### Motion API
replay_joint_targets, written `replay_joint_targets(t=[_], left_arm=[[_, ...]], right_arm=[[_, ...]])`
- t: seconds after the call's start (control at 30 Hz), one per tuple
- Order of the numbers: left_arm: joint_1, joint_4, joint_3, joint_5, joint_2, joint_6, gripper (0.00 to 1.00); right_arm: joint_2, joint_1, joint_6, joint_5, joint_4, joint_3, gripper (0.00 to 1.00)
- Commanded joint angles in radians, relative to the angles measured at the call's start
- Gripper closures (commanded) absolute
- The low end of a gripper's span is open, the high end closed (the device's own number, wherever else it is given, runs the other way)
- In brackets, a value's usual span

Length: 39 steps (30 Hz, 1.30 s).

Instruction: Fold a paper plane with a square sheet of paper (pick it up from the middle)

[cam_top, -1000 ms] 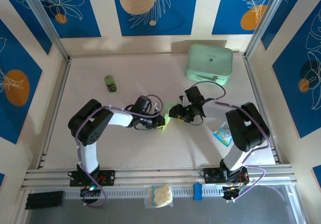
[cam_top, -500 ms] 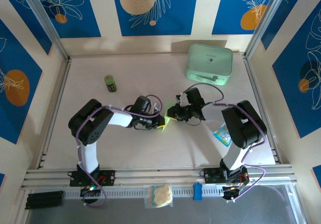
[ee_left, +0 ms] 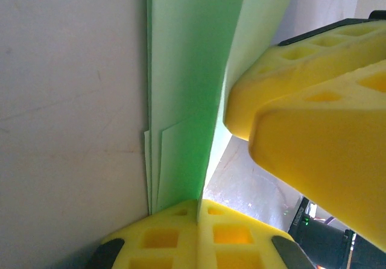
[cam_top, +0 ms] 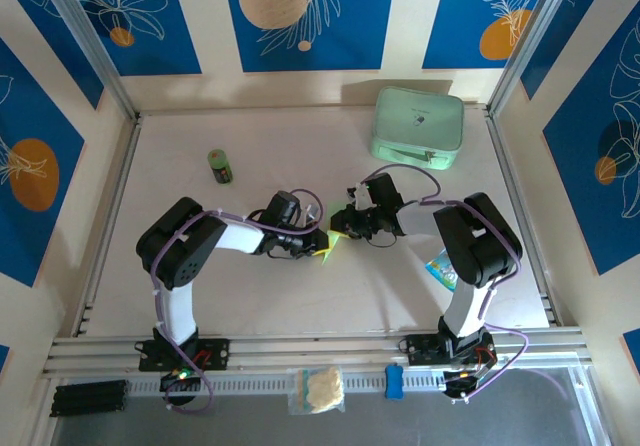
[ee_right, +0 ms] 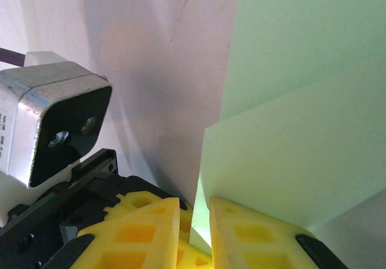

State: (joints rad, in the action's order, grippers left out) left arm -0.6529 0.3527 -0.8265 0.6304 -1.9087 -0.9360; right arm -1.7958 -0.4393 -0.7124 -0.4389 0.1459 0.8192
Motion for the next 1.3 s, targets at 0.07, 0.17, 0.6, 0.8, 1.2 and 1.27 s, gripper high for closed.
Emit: replay_joint_targets(t=[0.07, 0.17, 0.6, 0.8, 1.2, 1.27], left_arm=[[0.020, -0.110, 0.042, -0.037, -0.050, 0.004, 0.95], [0.020, -0.109, 0.043, -0.037, -0.049, 0.003, 0.95], [0.024, -0.102, 0.051, -0.036, -0.042, -0.001, 0.92], [0.023, -0.100, 0.054, -0.034, -0.034, -0.006, 0.90], [0.023, -0.096, 0.070, -0.012, 0.027, -0.032, 0.83], [0.023, -0.094, 0.079, -0.005, 0.043, -0.041, 0.82]], right_arm=[[-0.037, -0.008, 0.025, -0.032, -0.022, 0.040, 0.79], [-0.046, -0.007, 0.028, -0.031, -0.034, 0.050, 0.79], [-0.090, -0.011, 0.027, -0.002, -0.095, 0.087, 0.79], [-0.107, -0.013, 0.021, 0.008, -0.110, 0.094, 0.79], [-0.123, -0.012, 0.024, 0.040, -0.154, 0.112, 0.79], [-0.127, -0.013, 0.025, 0.039, -0.158, 0.115, 0.79]])
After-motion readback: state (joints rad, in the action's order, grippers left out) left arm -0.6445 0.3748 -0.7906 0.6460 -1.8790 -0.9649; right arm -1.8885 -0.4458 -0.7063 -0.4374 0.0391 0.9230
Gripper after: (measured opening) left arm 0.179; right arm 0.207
